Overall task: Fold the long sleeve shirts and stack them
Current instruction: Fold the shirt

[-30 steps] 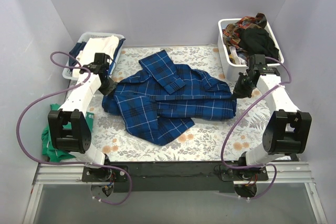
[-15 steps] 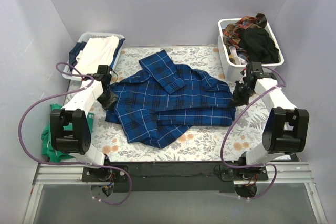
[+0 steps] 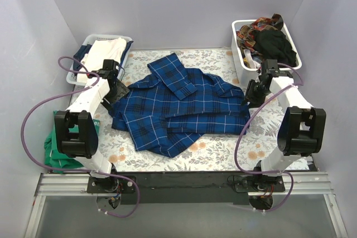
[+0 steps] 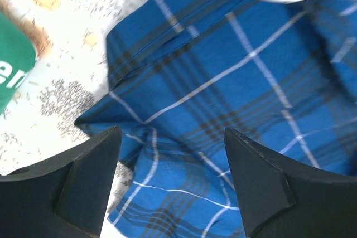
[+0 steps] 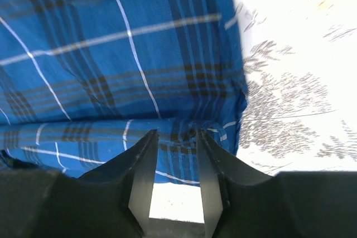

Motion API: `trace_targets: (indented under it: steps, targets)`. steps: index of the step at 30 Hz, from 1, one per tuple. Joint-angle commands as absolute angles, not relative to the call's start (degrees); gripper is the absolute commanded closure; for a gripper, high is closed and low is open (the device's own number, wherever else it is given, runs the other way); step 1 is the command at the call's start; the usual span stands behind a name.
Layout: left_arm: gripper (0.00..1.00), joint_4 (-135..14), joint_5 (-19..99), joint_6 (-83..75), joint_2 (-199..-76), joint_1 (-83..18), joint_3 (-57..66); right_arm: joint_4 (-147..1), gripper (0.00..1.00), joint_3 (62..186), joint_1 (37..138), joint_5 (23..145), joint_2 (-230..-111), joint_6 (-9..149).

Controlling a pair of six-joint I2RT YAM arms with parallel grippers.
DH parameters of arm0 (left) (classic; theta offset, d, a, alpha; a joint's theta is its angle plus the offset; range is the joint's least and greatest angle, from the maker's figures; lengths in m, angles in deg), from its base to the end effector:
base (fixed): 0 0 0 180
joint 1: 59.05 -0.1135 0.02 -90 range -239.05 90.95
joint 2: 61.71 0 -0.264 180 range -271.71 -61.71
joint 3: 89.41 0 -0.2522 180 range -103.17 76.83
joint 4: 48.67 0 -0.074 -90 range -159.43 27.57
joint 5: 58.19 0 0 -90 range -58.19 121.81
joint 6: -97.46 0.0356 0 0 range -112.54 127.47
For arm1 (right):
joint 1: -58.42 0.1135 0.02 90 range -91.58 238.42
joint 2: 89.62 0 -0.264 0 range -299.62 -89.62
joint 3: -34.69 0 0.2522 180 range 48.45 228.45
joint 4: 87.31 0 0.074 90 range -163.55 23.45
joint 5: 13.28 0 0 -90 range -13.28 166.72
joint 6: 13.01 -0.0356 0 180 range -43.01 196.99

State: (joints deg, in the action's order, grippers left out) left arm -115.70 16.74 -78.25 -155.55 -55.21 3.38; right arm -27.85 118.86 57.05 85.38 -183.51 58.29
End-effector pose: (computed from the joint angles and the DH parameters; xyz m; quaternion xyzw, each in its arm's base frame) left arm 0.3186 -0.0121 0.2438 -0.6570 0.7291 -0.0071 0.1914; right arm 0.3253 -0.0024 0.2322 0.1575 0.9681 0.1006 0.1669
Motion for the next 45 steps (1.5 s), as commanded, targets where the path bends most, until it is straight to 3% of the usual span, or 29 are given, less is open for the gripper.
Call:
trace_targets:
  steps: [1,7,12,17,23,31,45]
  targets:
    - [0.25,-114.7,17.4,-75.8,-149.9,-55.5,2.5,-29.8,0.56,123.4,57.8,81.5,-176.8,58.4]
    - [0.25,-111.9,27.9,-73.0,-142.4,-55.4,10.5,-30.0,0.54,121.6,66.0,78.3,-169.9,61.6]
    - [0.25,-108.0,36.5,-70.0,-137.9,-55.3,16.0,-30.7,0.54,116.8,83.5,77.1,-167.4,64.9]
    - [0.25,-108.0,36.7,-69.7,-140.1,-55.1,16.4,-33.2,0.52,112.8,98.1,78.1,-168.1,67.2]
    - [0.24,-108.0,35.9,-68.9,-143.2,-55.1,15.4,-34.1,0.52,112.1,108.8,77.1,-173.9,68.9]
    - [0.24,-102.4,34.2,-68.8,-146.9,-55.1,15.7,-37.7,0.54,112.0,113.6,86.1,-182.9,73.4]
    - [0.23,-101.0,32.5,-69.6,-154.5,-55.1,11.3,-42.7,0.55,116.7,114.0,81.1,-192.9,75.7]
